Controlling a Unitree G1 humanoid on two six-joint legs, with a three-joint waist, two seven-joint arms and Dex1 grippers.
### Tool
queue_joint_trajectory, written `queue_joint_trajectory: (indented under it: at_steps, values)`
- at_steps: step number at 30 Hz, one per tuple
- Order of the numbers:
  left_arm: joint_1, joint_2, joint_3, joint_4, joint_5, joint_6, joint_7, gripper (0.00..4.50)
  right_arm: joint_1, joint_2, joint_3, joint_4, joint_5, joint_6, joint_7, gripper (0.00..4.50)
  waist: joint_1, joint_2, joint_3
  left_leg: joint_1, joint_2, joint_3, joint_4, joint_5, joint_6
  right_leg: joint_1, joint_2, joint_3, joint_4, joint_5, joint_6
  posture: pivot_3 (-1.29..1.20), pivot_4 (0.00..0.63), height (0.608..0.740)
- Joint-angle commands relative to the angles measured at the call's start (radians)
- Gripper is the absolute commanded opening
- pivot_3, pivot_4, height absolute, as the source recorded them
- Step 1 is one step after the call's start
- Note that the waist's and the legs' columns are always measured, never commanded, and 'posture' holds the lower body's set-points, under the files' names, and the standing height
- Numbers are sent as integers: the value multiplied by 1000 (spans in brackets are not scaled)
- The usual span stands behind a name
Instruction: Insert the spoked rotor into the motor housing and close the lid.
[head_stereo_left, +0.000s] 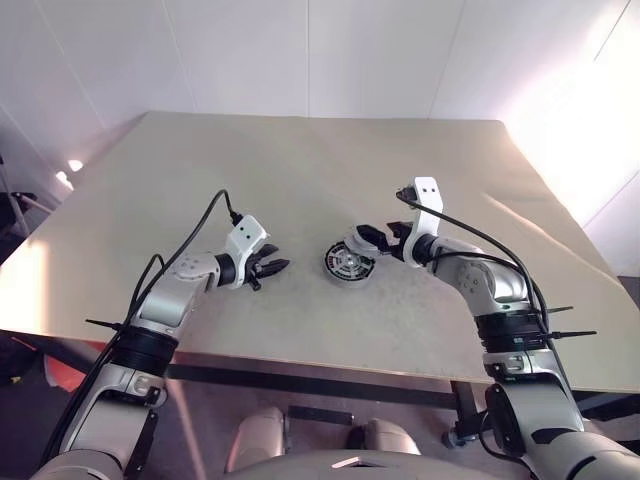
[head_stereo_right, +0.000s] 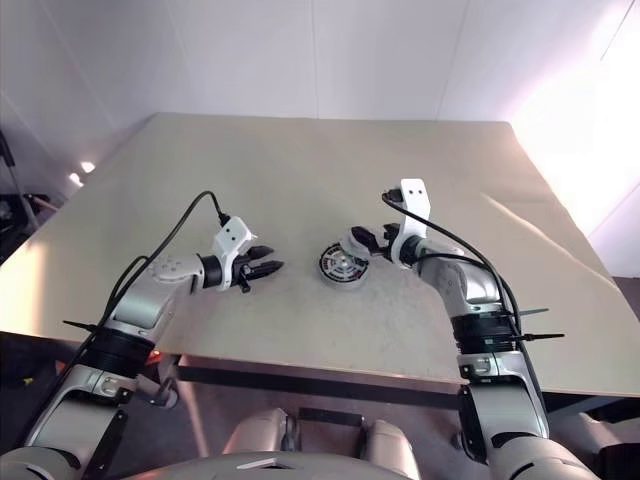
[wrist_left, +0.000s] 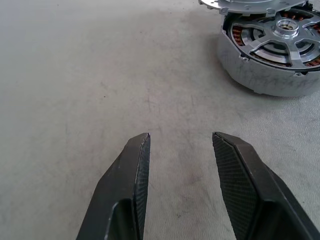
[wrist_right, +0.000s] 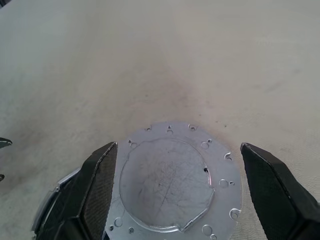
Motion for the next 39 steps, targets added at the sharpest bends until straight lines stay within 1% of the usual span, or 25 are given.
queue_joint_trajectory:
  at_steps: [1,7,17,25,28,29,31,36,39]
  values:
    - [-14,9,27,-31,-9,4,7,2096,-35,12,-6,-10,-21,-25,22,4467,0,0,0,0,0,0,0,0,0,0,0,0,0,0,0,0,0,740]
    - [-6,12,32,-41,-10,11,12,2096,-22,28,-4,-28,-40,-2,39,4467,1,0,0,0,0,0,0,0,0,1,0,0,0,0,0,0,0,740]
    - [-6,15,31,-48,-9,16,11,2096,16,46,16,10,-114,-32,62,4467,0,0,0,0,0,0,0,0,0,1,0,0,0,0,0,0,0,740]
    - [-10,15,29,-47,-7,15,11,2096,19,52,26,35,-164,-63,69,4467,0,0,0,1,0,0,0,0,0,1,0,0,0,0,0,0,0,740]
    - [-11,14,29,-44,-6,14,13,2096,18,55,19,38,-169,-72,73,3910,0,0,0,1,0,0,0,0,0,1,0,0,0,0,0,0,0,740]
    - [-11,15,29,-44,-6,14,14,2096,17,55,18,35,-170,-72,75,3529,0,0,0,1,0,0,0,0,0,1,0,0,0,0,0,0,0,740]
    - [-12,15,30,-44,-6,14,15,2096,15,53,12,30,-169,-68,79,3001,0,0,0,1,0,0,0,0,0,1,0,0,0,0,0,0,0,740]
    - [-10,18,34,-43,-9,14,17,2096,20,44,-4,-18,-150,-49,97,3005,0,0,0,1,0,0,0,0,0,1,0,0,0,0,0,0,0,740]
    - [-9,20,34,-41,-9,13,17,2096,45,36,0,-99,-125,-56,142,3005,1,0,0,0,0,0,0,0,1,1,0,0,0,0,0,0,0,740]
